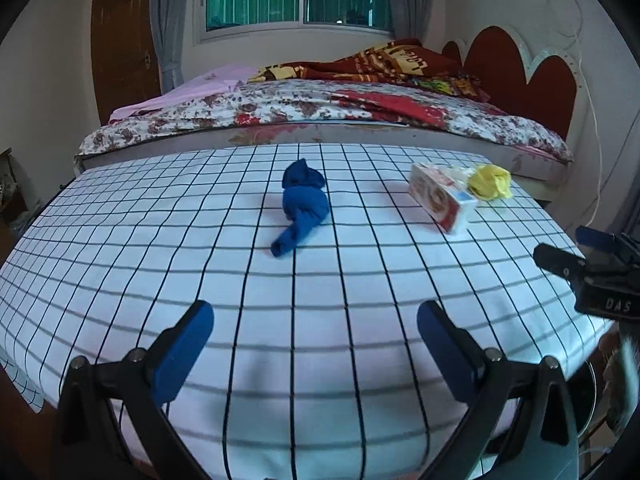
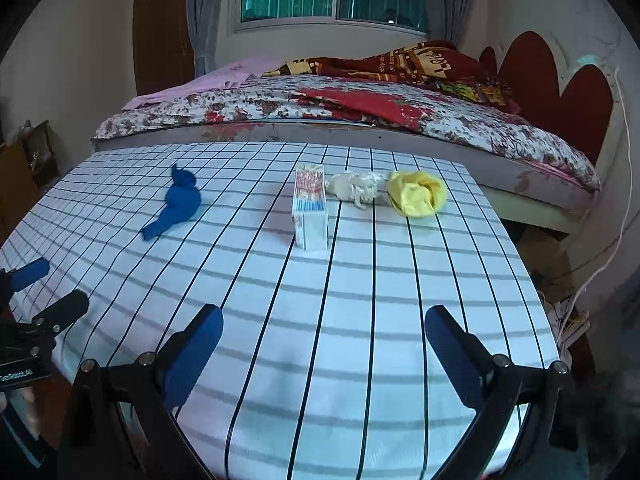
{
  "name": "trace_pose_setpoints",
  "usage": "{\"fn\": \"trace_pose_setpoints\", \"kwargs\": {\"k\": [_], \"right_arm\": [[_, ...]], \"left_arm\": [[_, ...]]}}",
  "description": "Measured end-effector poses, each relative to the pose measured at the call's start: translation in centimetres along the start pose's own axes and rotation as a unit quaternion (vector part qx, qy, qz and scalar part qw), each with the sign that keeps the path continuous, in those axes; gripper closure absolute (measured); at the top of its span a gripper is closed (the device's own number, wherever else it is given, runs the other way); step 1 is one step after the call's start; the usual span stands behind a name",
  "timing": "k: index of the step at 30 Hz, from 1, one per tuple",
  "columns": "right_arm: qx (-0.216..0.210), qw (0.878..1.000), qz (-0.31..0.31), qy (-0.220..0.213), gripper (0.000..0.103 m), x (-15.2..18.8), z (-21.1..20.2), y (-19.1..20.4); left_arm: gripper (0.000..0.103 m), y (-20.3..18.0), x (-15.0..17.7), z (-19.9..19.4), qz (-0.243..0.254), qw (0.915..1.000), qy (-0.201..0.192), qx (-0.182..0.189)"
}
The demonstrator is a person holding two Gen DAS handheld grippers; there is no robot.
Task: Collect trash
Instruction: 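Move both tools back over the table toward the blue cloth and carton, then grasp the blue cloth with the left gripper while the right grasps the milk carton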
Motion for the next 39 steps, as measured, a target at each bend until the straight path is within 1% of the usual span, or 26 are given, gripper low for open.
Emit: {"fn": "trace_pose_setpoints", "kwargs": {"k": [3,5,6,7,8,9,11,12,14,15,17,19,21,23,25,26,27,28,29,30,31,32,37,39], "right_arm": [[0.001,1.000,0.004,0.001,0.001,-1.5,2.1,-0.4],[-0.005,1.000,0.007,0.002,0.001,-2.4,3.6,-0.6],[-0.002,1.000,0.007,0.004,0.001,-2.7,4.2,-0.8],[0.001,1.000,0.007,0.007,0.001,-3.0,4.8,-0.9],[-0.004,1.000,0.008,0.013,0.001,-3.3,5.6,-0.9],[-0.012,1.000,0.010,0.022,0.001,-3.6,6.4,-0.8],[-0.014,0.999,0.011,0.040,0.001,-4.1,7.8,-0.6],[-0.013,0.999,0.015,0.047,0.001,-4.4,8.5,-0.6],[-0.024,0.998,0.014,0.047,0.001,-5.2,9.8,-0.2],[-0.022,0.998,0.010,0.049,0.001,-5.4,10.4,0.0],[-0.018,0.998,0.001,0.054,0.002,-5.9,11.7,0.3],[-0.023,0.998,0.006,0.062,0.014,-6.2,12.9,0.3],[-0.035,0.997,0.013,0.071,0.018,-6.3,13.8,0.3],[-0.039,0.996,0.017,0.075,0.019,-6.4,14.4,0.4],[-0.045,0.996,0.017,0.080,0.024,-6.5,14.9,0.6],[-0.047,0.995,0.016,0.085,0.026,-6.5,15.2,0.8],[-0.048,0.995,0.015,0.088,0.031,-6.4,15.4,0.8],[-0.050,0.994,0.016,0.091,0.038,-6.4,15.6,0.8],[-0.053,0.994,0.018,0.093,0.047,-6.3,15.7,0.8],[-0.060,0.994,0.017,0.094,0.065,-6.3,15.7,0.9],[-0.068,0.993,0.019,0.094,0.065,-6.2,15.6,0.9],[-0.075,0.993,0.024,0.093,0.065,-6.3,15.4,0.8],[-0.089,0.994,0.012,0.069,0.065,-6.6,13.4,1.0],[-0.090,0.994,0.004,0.056,0.065,-6.6,12.1,1.1]], "left_arm": [[0.001,0.4,-1.1,1.8,-0.009,0.9999,0.006,0.001],[0.003,0.7,-1.7,3.5,-0.017,0.9997,0.015,0.006],[0.004,0.9,-2.0,4.2,-0.022,0.9995,0.019,0.009],[0.009,1.0,-2.2,5.0,-0.027,0.9992,0.025,0.015],[0.013,1.0,-2.5,5.6,-0.030,0.9990,0.028,0.017],[0.014,1.1,-2.8,6.5,-0.036,0.9986,0.034,0.019],[0.015,1.3,-3.4,8.1,-0.042,0.9979,0.042,0.025],[0.015,1.2,-3.7,8.7,-0.043,0.9978,0.045,0.026],[0.015,1.1,-4.4,9.9,-0.037,0.9980,0.045,0.025],[0.015,1.0,-4.6,10.4,-0.033,0.9981,0.047,0.023],[0.018,0.9,-4.9,11.5,-0.032,0.9978,0.054,0.022],[0.021,1.0,-5.4,12.6,-0.033,0.9975,0.059,0.020],[0.023,1.1,-5.8,13.3,-0.037,0.9971,0.063,0.021],[0.024,1.1,-6.1,13.9,-0.038,0.9967,0.068,0.022],[0.026,0.9,-6.2,14.7,-0.034,0.9960,0.080,0.022],[0.030,1.0,-6.1,15.2,-0.037,0.9947,0.093,0.023],[0.034,1.1,-5.9,15.5,-0.042,0.9940,0.098,0.025],[0.046,1.1,-5.9,15.7,-0.044,0.9936,0.100,0.027],[0.057,1.1,-5.7,15.7,-0.043,0.9932,0.101,0.040],[0.063,1.1,-5.7,15.5,-0.046,0.9929,0.097,0.052],[0.070,1.1,-5.6,15.1,-0.053,0.9920,0.094,0.065],[0.072,1.1,-5.5,14.5,-0.057,0.9918,0.089,0.072],[0.072,0.4,-5.1,11.5,-0.042,0.9942,0.063,0.077],[0.072,0.0,-4.7,9.6,-0.036,0.9949,0.053,0.078]]}}
Point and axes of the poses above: each gripper's, at about its wrist camera, not at the fingertips, and z roughly the way its jaws point, y to its left, x to its underside, the point moved 5 cm from there along z, roughly the way its jaws point, and after that the axes turned 1 degree about -z, right-handed, at the moved point
